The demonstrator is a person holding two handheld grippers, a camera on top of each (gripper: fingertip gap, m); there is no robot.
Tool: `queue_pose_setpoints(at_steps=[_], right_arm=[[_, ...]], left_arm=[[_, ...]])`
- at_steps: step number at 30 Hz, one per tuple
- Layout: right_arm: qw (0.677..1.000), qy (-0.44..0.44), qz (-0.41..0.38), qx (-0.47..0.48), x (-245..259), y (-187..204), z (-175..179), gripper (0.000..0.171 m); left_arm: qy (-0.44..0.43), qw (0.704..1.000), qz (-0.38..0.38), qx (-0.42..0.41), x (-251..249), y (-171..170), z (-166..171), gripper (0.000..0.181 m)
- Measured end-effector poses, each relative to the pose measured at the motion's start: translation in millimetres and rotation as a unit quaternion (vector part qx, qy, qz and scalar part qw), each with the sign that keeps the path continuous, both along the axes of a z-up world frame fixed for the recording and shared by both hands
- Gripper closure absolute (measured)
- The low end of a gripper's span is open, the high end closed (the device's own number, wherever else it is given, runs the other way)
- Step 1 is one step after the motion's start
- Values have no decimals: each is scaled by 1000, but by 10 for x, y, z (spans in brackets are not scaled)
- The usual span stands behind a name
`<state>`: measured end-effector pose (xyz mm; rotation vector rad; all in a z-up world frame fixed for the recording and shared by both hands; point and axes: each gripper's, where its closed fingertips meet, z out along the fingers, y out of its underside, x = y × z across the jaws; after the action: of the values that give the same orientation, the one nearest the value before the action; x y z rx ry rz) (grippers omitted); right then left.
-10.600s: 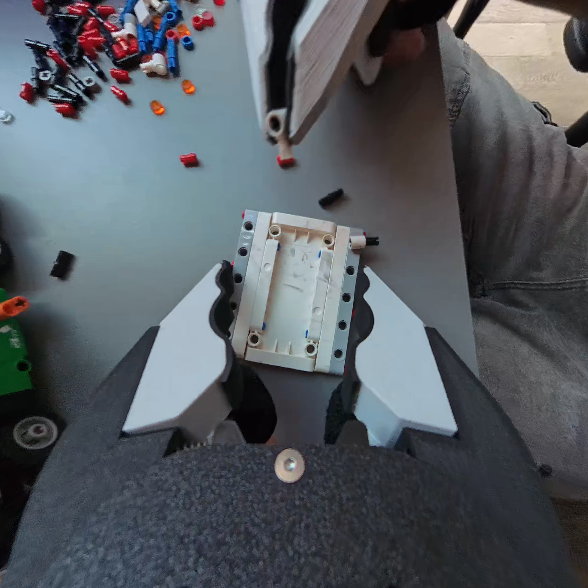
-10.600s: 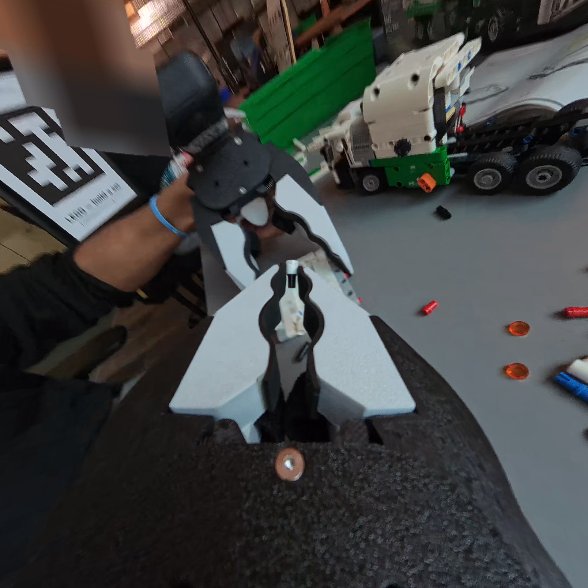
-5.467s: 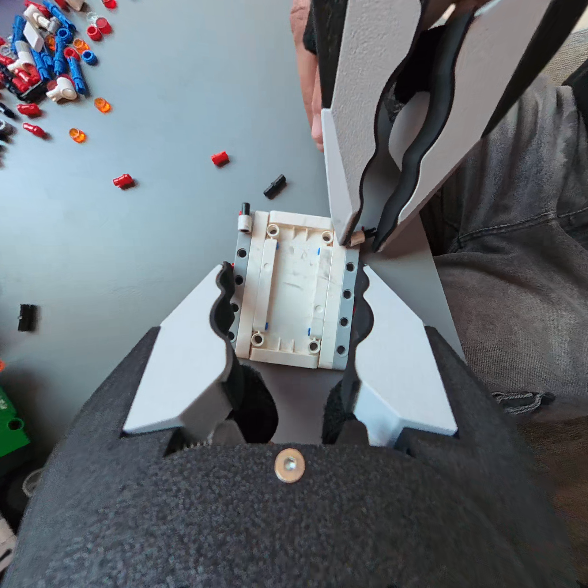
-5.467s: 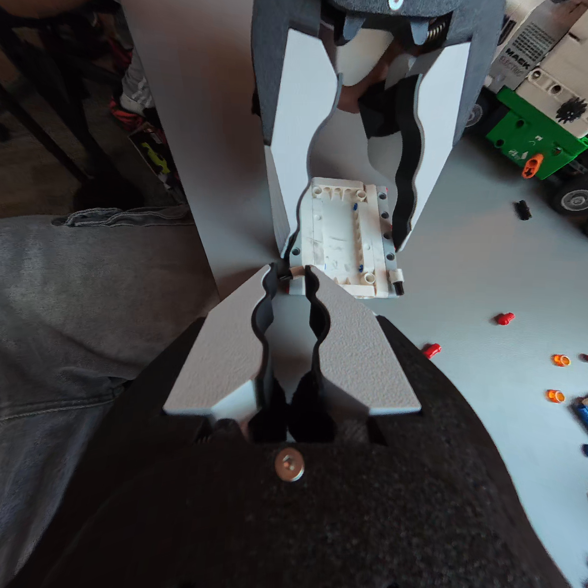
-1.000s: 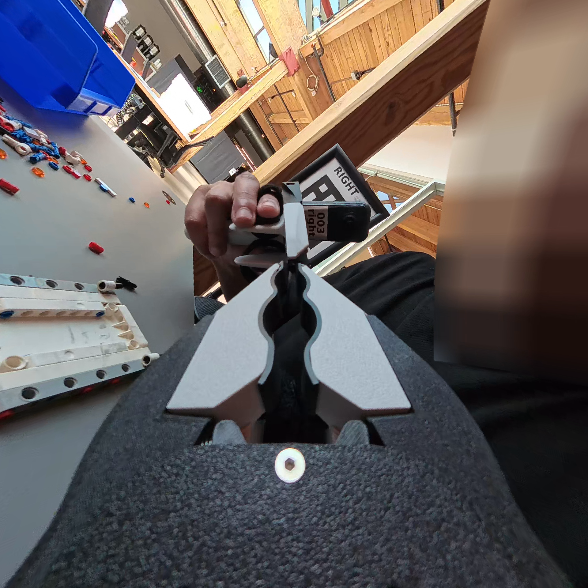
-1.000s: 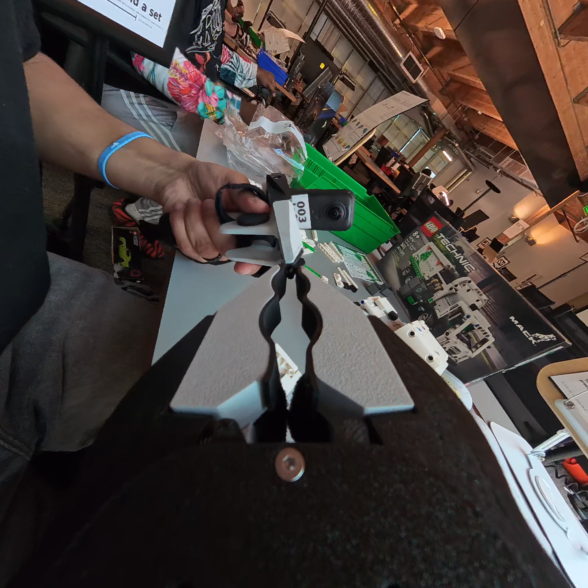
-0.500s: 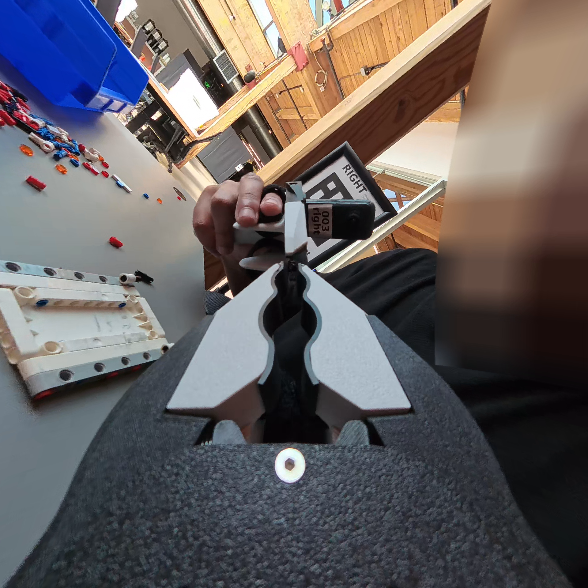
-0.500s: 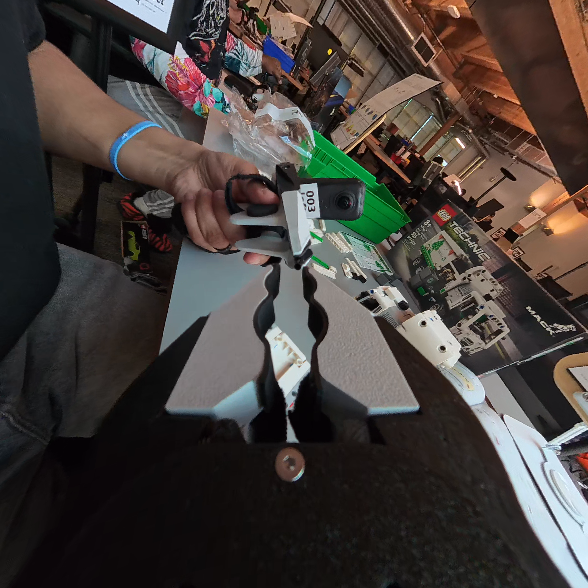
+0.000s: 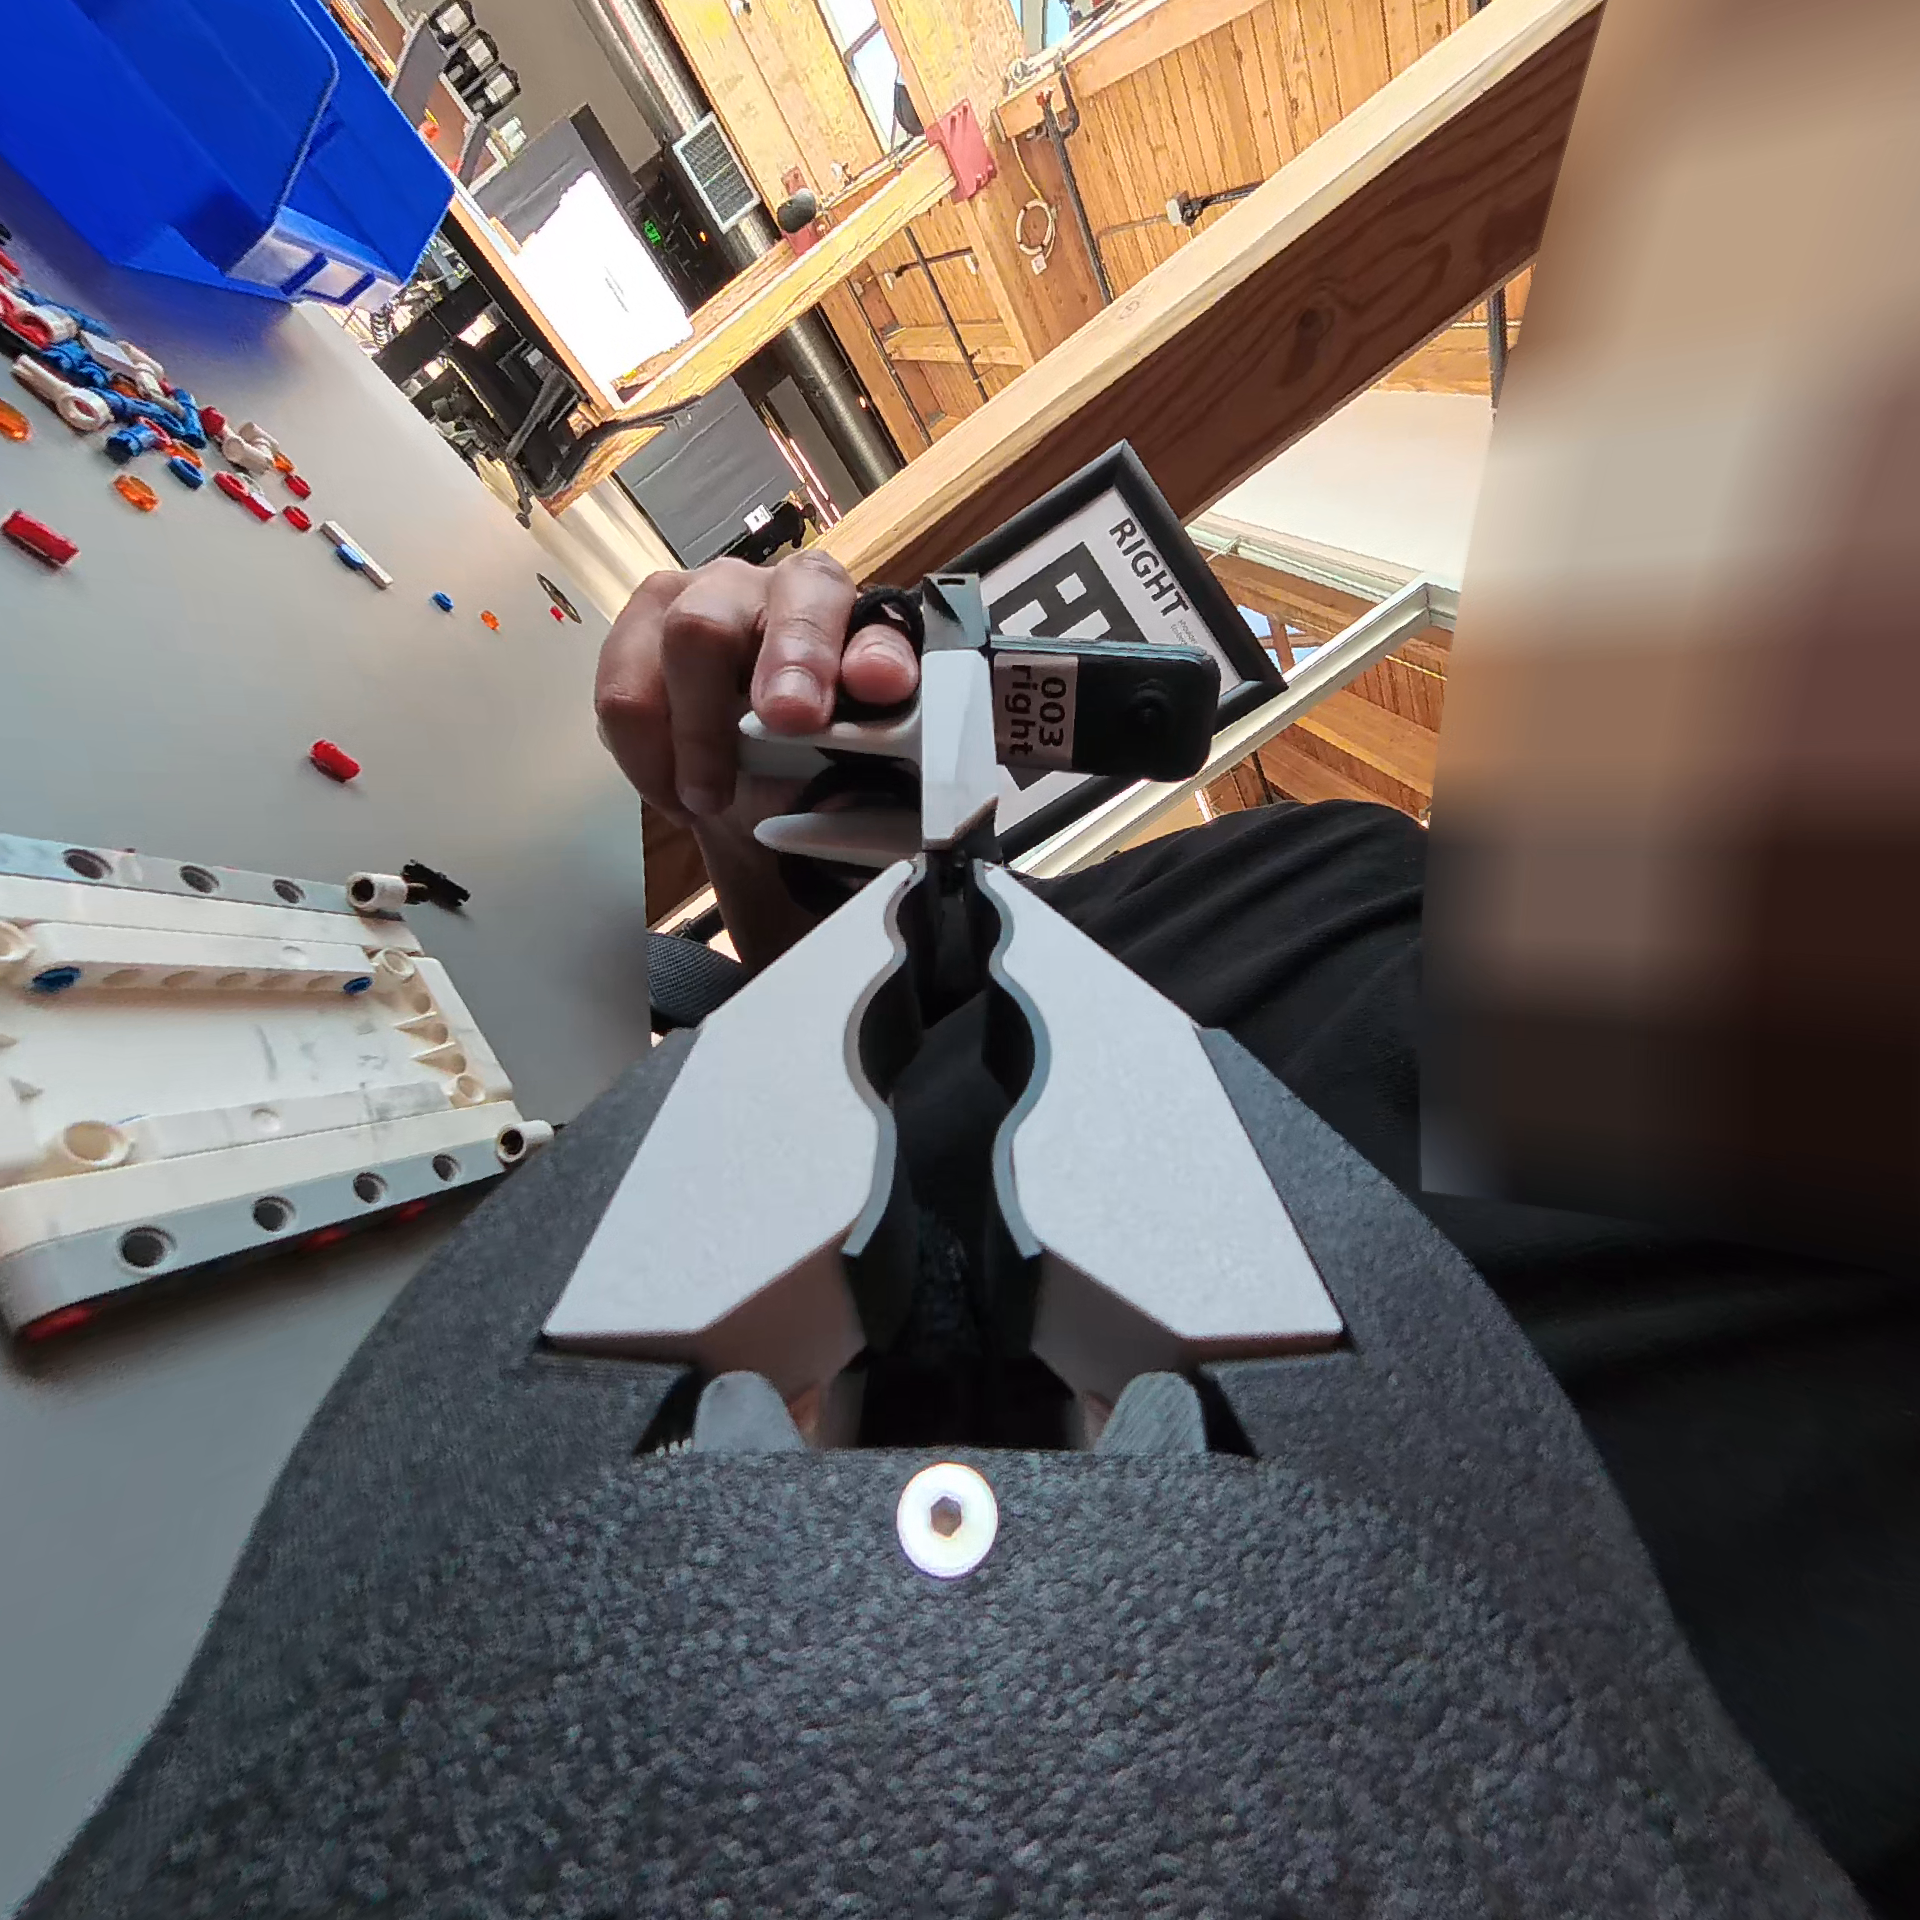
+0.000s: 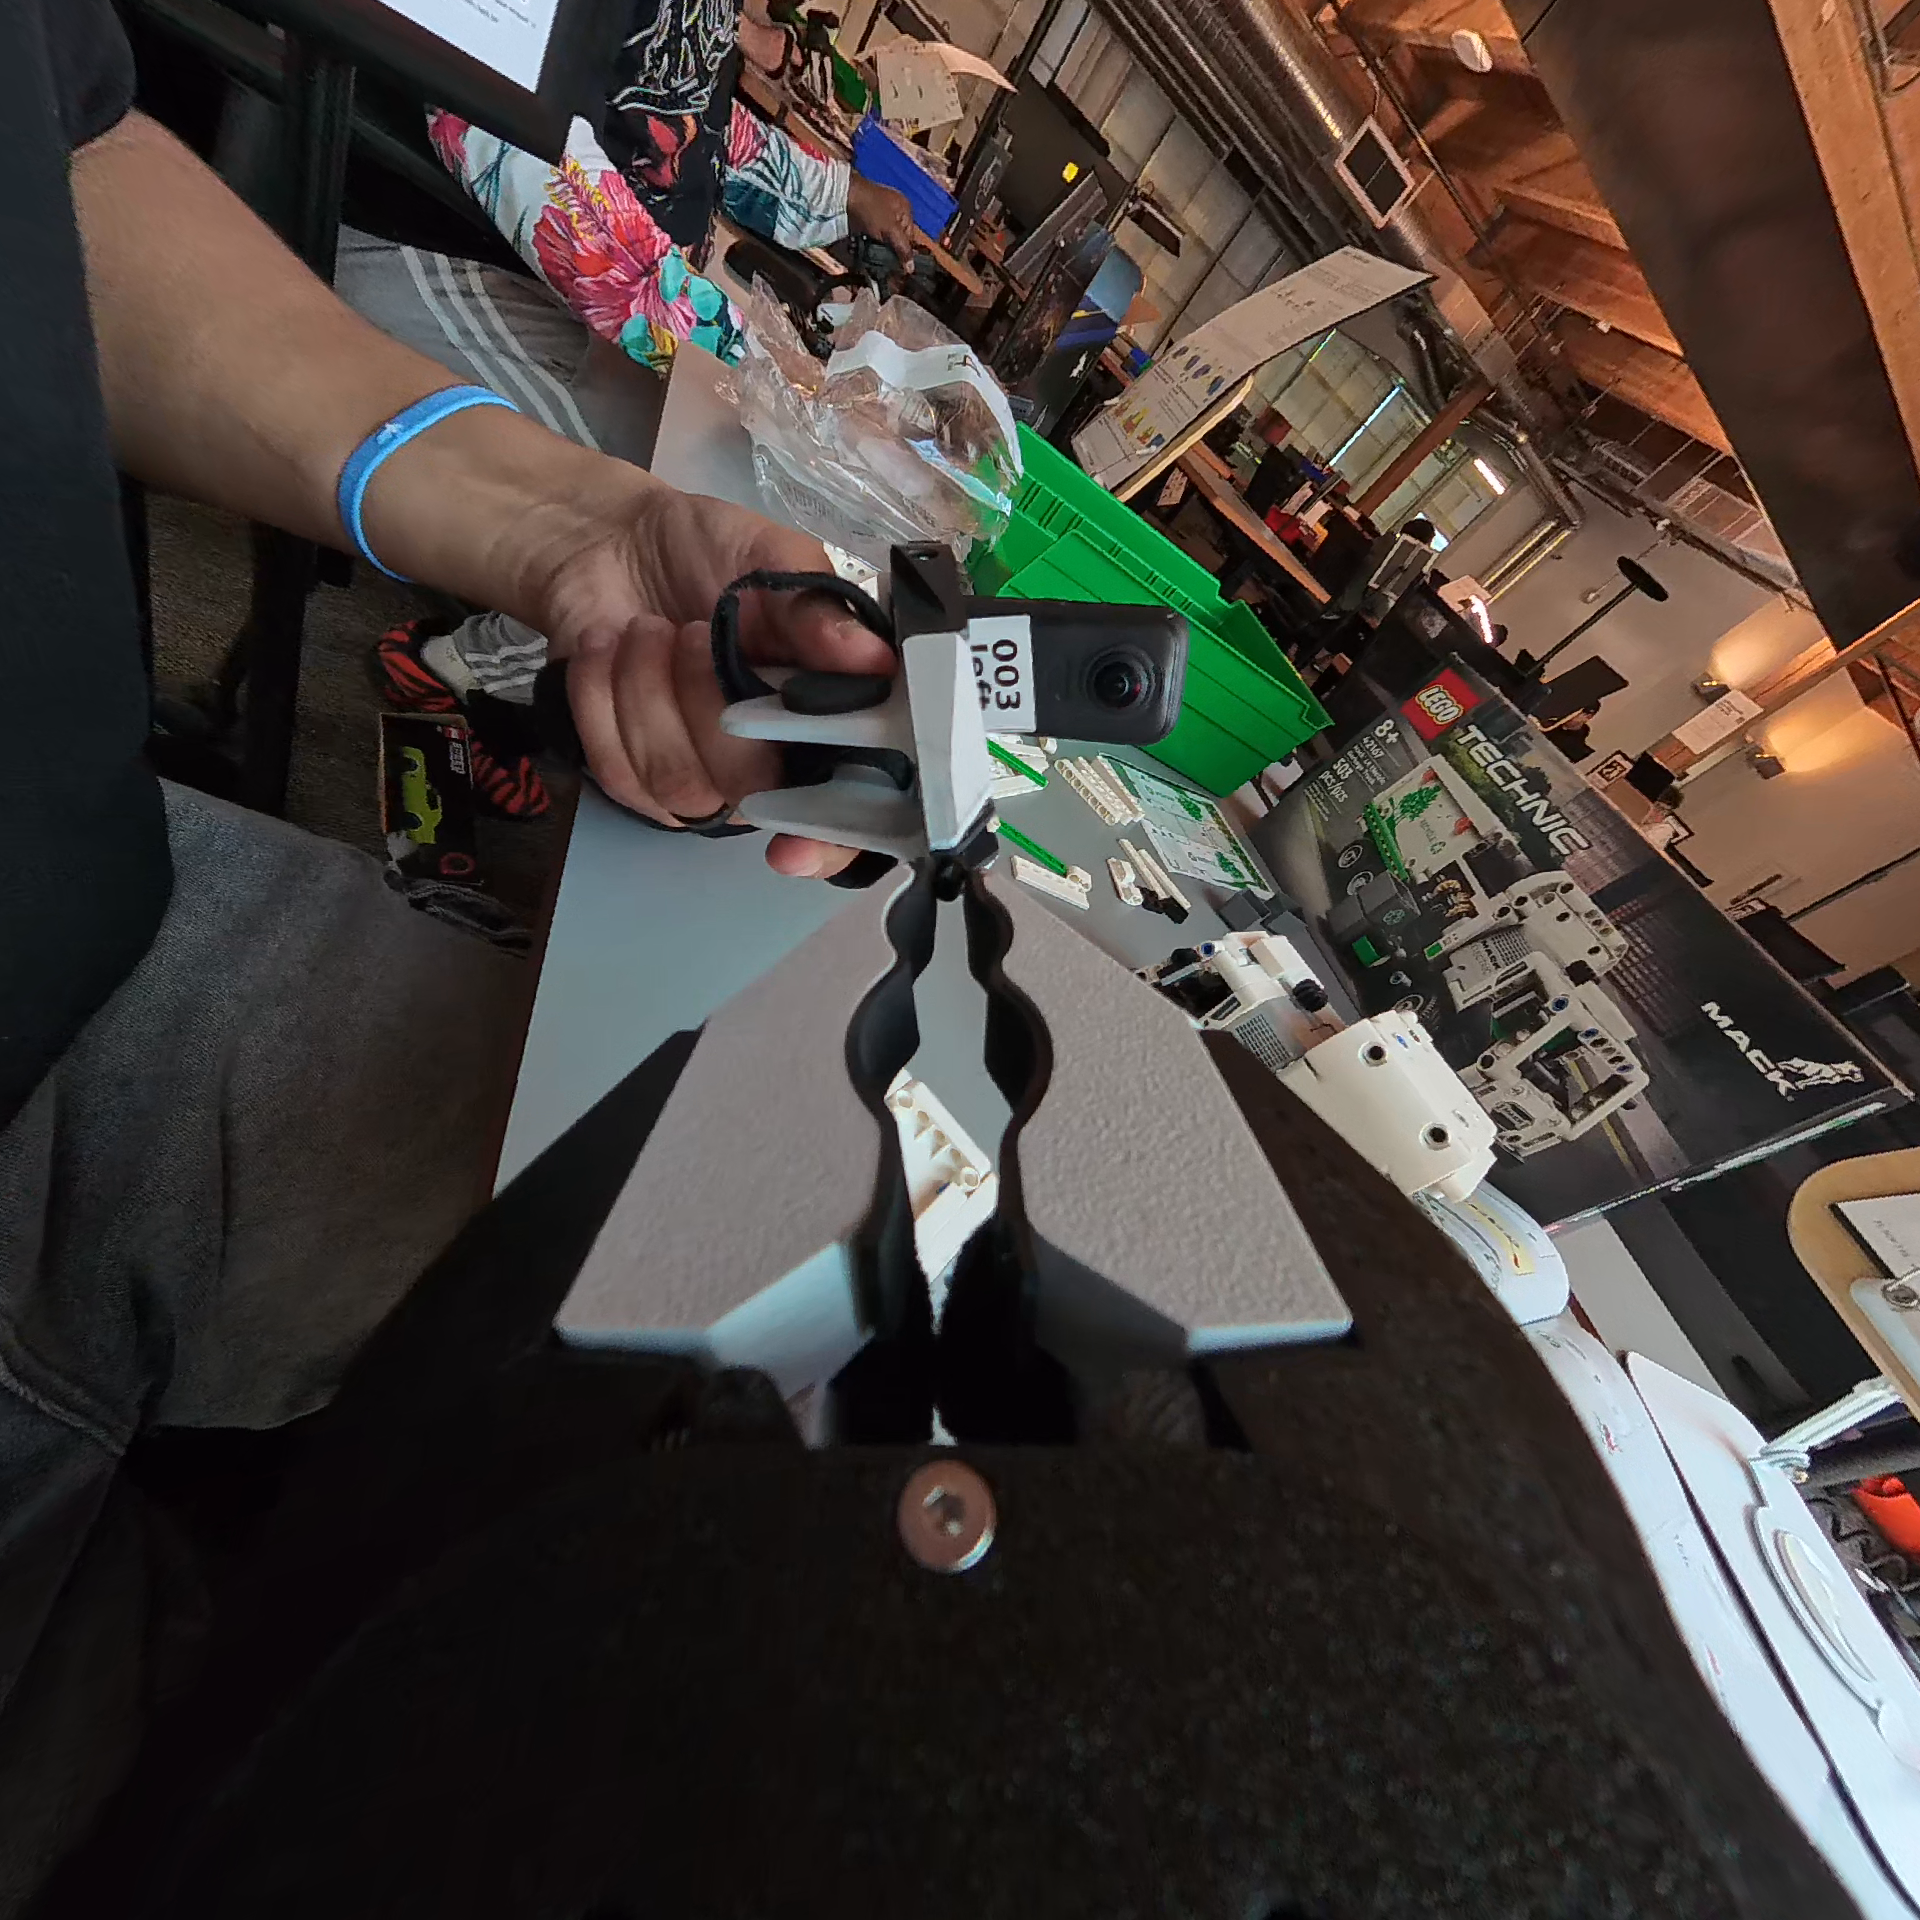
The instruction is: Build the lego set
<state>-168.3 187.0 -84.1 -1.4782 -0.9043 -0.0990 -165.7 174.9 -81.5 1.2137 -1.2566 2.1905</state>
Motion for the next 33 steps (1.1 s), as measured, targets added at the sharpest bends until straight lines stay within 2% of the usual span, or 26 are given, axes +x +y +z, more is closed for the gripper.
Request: queue_pose_setpoints(at_steps=[14, 17, 18, 19, 21, 23, 25, 27, 30, 33], right_arm=[[1000, 1, 4, 12, -18, -34, 32, 167], [999, 21, -2, -28, 45, -95, -2, 168], [998, 38, -7, -43, 93, -137, -5, 167], [996, 54, -18, -64, 165, -182, -33, 167], [990, 94, -41, -92, 317, -298, -79, 167], [979, 160, -56, -112, 429, -434, -92, 167], [969, 214, -59, -103, 487, -575, -64, 167], [962, 244, -63, -103, 515, -693, -77, 167], [955, 272, -63, -103, 506, -826, -140, 167], [950, 286, -58, -114, 478, -871, -232, 167]], left_arm=[[4, 999, -23, -28, -12, -37, 26, 179], [-25, 998, -12, 62, 18, -55, -24, 178], [-45, 992, -3, 116, 37, -20, -44, 165], [-65, 980, 14, 186, 82, 52, -86, 150], [-119, 933, 26, 339, 173, 217, -181, 144], [-185, 874, -19, 449, 183, 275, -266, 128], [-204, 816, -65, 538, 284, 335, -477, 107], [-199, 773, -127, 588, 346, 338, -737, 93], [-197, 729, -213, 621, 340, 312, -1033, 85], [-193, 697, -252, 643, 389, 357, -1203, 76]])
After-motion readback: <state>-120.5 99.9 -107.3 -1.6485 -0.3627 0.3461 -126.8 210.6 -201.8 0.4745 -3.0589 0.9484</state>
